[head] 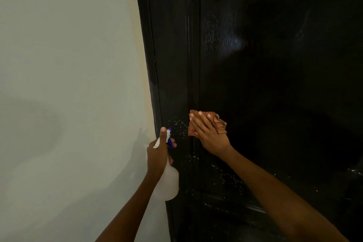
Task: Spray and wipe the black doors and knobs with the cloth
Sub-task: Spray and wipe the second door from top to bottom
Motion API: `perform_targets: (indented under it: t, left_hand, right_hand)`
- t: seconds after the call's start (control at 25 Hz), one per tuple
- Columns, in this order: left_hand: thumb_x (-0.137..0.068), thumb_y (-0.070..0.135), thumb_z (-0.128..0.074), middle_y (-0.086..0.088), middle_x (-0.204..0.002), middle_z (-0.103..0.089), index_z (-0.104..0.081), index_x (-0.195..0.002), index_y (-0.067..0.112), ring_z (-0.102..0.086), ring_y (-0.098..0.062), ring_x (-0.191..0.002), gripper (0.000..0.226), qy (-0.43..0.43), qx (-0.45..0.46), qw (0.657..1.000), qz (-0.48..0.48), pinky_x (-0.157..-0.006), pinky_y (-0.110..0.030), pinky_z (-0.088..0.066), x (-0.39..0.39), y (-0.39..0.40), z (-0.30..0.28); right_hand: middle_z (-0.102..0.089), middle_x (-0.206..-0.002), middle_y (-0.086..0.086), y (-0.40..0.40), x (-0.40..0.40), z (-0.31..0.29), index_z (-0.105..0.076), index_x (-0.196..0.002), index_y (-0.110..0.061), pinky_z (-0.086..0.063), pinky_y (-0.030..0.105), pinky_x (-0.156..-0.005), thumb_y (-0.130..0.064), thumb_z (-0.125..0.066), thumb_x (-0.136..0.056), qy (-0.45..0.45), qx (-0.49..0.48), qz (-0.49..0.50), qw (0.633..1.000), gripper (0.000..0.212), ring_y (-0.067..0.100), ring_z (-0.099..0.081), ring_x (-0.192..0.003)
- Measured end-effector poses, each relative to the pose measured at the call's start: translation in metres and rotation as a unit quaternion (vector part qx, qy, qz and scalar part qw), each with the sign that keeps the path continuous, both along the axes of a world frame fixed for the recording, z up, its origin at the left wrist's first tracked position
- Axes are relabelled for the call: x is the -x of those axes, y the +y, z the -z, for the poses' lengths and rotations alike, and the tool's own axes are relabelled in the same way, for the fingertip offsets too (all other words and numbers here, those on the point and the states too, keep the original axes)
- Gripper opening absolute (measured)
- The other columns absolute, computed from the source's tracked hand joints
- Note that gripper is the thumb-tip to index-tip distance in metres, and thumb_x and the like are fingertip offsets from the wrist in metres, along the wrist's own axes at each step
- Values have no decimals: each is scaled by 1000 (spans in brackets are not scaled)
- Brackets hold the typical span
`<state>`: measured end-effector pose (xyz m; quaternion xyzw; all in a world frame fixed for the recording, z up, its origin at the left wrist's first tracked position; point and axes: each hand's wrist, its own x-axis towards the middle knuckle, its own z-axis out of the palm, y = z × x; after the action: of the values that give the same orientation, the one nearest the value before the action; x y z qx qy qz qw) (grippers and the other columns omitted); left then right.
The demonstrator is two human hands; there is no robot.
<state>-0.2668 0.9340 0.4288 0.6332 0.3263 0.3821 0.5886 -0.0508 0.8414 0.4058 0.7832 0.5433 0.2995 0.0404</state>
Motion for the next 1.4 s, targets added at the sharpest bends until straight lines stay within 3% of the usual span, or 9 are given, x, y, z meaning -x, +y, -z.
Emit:
perform_targets:
  t: [0.12, 0.28, 0.56, 0.72, 0.88, 0.96, 1.08, 1.24, 1.4]
  left_hand:
    - [-92, 58, -34, -13, -91, -71, -67, -86, 14, -66, -36, -85, 56, 2, 13, 1000, 18, -65, -31, -53, 6, -10, 5]
    - [-96, 56, -34, -15, -93, -72, -68, -96, 6, -67, -26, -77, 60, 12, 24, 999, 18, -57, -28, -53, 12, -20, 6]
    - [-102, 46, -36, -14, -93, -73, -70, -100, 0, -68, -20, -74, 58, 3, 7, 1000, -8, -49, -8, -50, 18, -21, 3]
    - [-105, 43, -34, -14, -93, -72, -70, -104, -1, -65, -16, -72, 57, 5, -7, 1000, -26, -46, -5, -45, 21, -14, -5]
    - [-104, 47, -34, -10, -87, -73, -73, -96, 11, -64, -20, -72, 53, -1, -32, 997, -64, -66, -22, -55, 23, 1, -16]
    - [-102, 50, -33, -12, -91, -74, -74, -99, 13, -64, -21, -75, 55, 1, -34, 997, -73, -85, -40, -56, 26, 8, -16]
    - [-99, 56, -32, -9, -96, -71, -71, -105, 6, -63, -21, -83, 64, 14, -9, 996, -86, -93, -42, -51, 35, 18, -11]
    - [-87, 70, -30, -10, -96, -74, -72, -105, 6, -68, -23, -80, 79, 8, -8, 996, -86, -71, -26, -59, 43, 29, -11]
    - [-100, 54, -34, -8, -83, -72, -72, -99, 2, -66, -21, -68, 64, -13, -23, 996, -84, -46, -13, -50, 41, 33, -33]
  right_hand:
    - [36, -163, 0, -24, 4, 45, 13, -163, -27, 1, 60, -124, -24, -49, -102, 32, 166, 1, 986, 87, 23, 45, -144]
    - [36, -160, -2, -32, 8, 37, 8, -165, -27, 9, 53, -122, -28, -42, -106, 0, 216, -5, 976, 78, 22, 38, -143]
    - [7, -174, 2, 6, 4, -101, -6, -167, -20, 13, 49, -127, -37, -43, -105, -19, -186, -21, 982, 74, 32, 14, -158]
    - [6, -174, 7, 41, 17, -109, -4, -166, -16, 6, 52, -128, -33, -40, -108, 4, -237, -19, 971, 71, 35, 12, -158]
    - [23, -171, 6, 62, 19, -60, 12, -164, -24, 25, 54, -121, -24, -53, -100, -16, -52, -57, 997, 92, 31, 34, -151]
    - [27, -169, 4, 68, 30, -12, 13, -163, -29, 6, 63, -125, -21, -63, -95, 10, 114, -57, 992, 102, 35, 28, -154]
    - [25, -170, 0, 60, 54, 52, 9, -163, -33, -10, 62, -124, -25, -72, -93, 50, 243, -9, 969, 107, 36, 16, -157]
    - [30, -166, -4, 62, 44, 24, 5, -164, -34, -6, 61, -124, -21, -62, -99, 36, 215, -46, 975, 94, 27, 35, -144]
    - [32, -166, -5, 90, 31, -68, 11, -163, -33, 26, 52, -116, -30, -49, -104, -10, 68, -85, 994, 84, 23, 37, -148]
